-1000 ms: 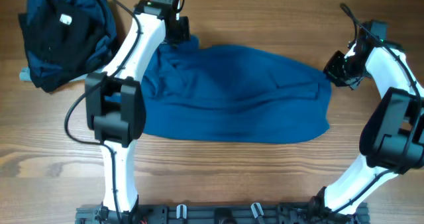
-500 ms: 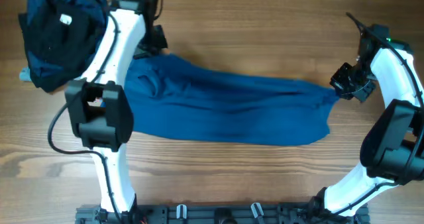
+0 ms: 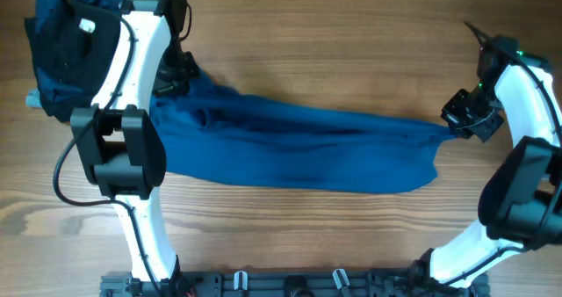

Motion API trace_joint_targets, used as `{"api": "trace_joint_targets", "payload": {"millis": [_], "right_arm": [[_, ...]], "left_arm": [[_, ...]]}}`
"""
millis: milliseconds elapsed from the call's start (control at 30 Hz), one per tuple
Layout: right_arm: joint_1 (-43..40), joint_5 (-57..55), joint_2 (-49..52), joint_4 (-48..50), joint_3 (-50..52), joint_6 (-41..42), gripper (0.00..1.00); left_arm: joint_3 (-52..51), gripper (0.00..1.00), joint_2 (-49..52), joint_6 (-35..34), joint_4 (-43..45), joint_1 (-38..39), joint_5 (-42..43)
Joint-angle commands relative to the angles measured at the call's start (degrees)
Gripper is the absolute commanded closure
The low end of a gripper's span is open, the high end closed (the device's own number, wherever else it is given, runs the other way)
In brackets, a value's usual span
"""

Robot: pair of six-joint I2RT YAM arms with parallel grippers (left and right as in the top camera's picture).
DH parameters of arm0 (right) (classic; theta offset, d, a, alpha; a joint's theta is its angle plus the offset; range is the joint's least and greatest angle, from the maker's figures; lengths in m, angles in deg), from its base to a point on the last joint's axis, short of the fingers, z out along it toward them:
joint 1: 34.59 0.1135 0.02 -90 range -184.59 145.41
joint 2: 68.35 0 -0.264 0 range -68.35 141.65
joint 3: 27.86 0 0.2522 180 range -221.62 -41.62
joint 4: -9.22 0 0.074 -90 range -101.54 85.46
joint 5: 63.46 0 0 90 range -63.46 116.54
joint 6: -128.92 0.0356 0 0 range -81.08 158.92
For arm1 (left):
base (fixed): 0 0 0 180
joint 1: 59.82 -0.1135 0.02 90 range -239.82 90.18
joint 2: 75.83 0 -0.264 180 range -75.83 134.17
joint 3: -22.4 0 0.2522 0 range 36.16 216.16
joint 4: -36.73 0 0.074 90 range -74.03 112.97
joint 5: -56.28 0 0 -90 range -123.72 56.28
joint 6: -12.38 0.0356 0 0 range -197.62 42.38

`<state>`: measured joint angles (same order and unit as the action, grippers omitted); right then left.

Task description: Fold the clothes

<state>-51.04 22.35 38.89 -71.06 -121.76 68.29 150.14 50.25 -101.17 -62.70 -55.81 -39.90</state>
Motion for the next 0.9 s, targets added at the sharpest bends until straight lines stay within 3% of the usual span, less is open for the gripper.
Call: {"api": "trace_joint_targets", "payload": {"millis": [0,433,500,533,567,600,633,800,867], "right_arm": [[-0.50,-2.73,-4.76,-1.49,-0.35,0.68,0.96],[-0.46,-2.69,-6.23,-9.53,-0.33,-0.90,0.96],[-0.46,-2.67,-6.23,-10.03,-0.33,-2.69,0.95],[-0.46,-2.67,-6.23,-10.10,-0.33,-4.07,0.85],[-0.46,-2.67,-6.23,-10.19,-0.33,-4.72,0.62],[-0.46,-2.69,-6.23,-10.38,-0.33,-5.49,0.33],[-0.46,-2.67,-6.23,-10.45,-0.33,-6.05,0.19],[-0.46,2.54,-6.23,-8.48,-0.33,-8.74,0.14],[-0.46,9.22,-6.23,-6.71,-0.33,-12.15,0.13]], "left_arm": [[0.04,0.94,-1.16,-0.94,-2.16,-0.83,-1.40],[0.04,0.96,-1.16,-0.94,-10.91,-0.83,-4.44],[0.04,0.86,-1.16,-0.90,-10.91,-0.83,-4.46],[0.04,0.71,-1.16,-0.87,-10.91,-0.83,-4.92],[0.04,0.49,-1.16,-0.70,-10.91,-0.81,-5.49],[0.04,0.18,-1.16,-0.68,-10.91,-0.81,-6.01],[0.04,0.11,-1.16,-0.68,-10.91,-0.81,-6.60],[0.04,0.10,-1.16,-0.72,-10.12,-0.63,-5.90],[0.04,0.16,-1.16,-0.68,-9.53,-0.13,-2.95]]}}
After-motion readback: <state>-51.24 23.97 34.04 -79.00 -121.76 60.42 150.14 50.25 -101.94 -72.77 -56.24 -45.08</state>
